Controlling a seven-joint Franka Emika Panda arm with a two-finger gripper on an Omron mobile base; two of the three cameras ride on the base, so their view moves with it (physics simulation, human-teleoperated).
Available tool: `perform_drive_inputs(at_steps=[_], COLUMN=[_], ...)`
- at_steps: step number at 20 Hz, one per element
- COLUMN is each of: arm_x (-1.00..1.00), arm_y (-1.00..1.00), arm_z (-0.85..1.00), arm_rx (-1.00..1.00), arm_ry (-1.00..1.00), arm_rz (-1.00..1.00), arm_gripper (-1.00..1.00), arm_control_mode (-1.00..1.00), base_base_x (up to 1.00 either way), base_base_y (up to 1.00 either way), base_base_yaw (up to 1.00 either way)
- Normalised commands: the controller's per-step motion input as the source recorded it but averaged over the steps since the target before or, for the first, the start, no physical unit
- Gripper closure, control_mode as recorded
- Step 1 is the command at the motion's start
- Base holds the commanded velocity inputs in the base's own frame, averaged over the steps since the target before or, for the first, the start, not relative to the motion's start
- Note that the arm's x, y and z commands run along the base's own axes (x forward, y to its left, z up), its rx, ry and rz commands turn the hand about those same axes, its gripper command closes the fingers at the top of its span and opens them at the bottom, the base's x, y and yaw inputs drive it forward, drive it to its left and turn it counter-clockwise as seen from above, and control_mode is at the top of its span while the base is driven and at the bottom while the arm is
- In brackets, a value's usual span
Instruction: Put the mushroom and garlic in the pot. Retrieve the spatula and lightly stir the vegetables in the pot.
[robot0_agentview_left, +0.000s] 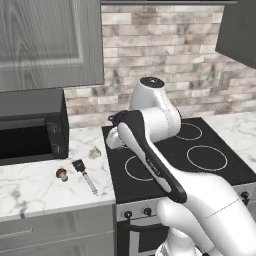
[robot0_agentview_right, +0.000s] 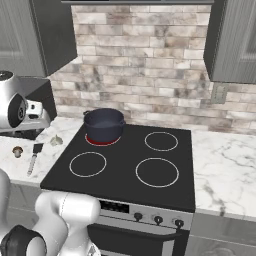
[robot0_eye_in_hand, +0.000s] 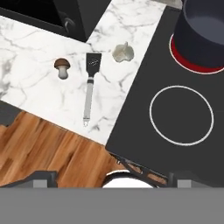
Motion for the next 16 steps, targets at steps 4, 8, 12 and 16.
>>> perform_drive_inputs(at_steps=[4,8,12,16], arm_x=[0.06,0.19,0.2,0.2], arm_y=[0.72,0.71,0.69,0.6], arm_z=[-0.24,-0.2,-0.19,-0.26], arm_rx=[0.0,0.03,0.03,0.03], arm_ry=[0.01,0.0,0.0,0.0], arm_rz=[-0.09,-0.15,-0.15,-0.14], arm_gripper=[-1.0,-1.0,-1.0,-1.0], arm_control_mode=[-1.0,-1.0,-1.0,-1.0], base_base_x=[0.0,0.0,0.0,0.0], base_base_y=[0.0,0.0,0.0,0.0], base_base_yaw=[0.0,0.0,0.0,0.0])
